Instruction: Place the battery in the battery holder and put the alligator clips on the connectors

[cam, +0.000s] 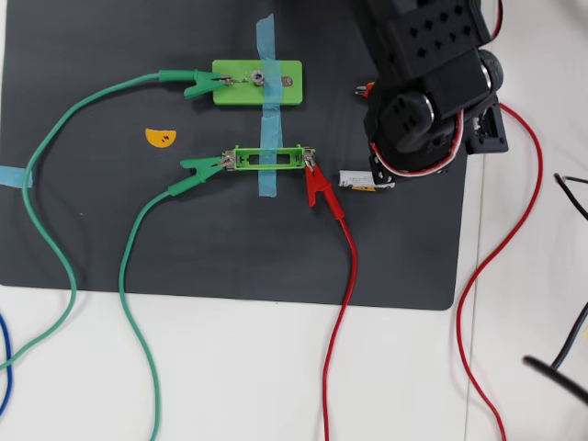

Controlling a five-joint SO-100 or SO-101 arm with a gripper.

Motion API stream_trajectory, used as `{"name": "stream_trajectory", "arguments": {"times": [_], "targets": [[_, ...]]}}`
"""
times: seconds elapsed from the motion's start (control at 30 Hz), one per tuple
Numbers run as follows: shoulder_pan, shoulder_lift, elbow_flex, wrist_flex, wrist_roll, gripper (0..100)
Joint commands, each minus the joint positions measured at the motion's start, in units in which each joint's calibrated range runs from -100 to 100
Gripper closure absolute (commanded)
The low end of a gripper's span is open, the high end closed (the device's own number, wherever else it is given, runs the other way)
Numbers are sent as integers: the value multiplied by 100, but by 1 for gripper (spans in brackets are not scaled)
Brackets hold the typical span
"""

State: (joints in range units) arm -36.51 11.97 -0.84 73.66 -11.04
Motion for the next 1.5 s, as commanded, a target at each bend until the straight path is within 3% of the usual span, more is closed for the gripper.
{"name": "stream_trajectory", "arguments": {"times": [0.0,1.47], "targets": [[41,32,-240,30,106,92],[364,594,163,-1044,299,88]]}}
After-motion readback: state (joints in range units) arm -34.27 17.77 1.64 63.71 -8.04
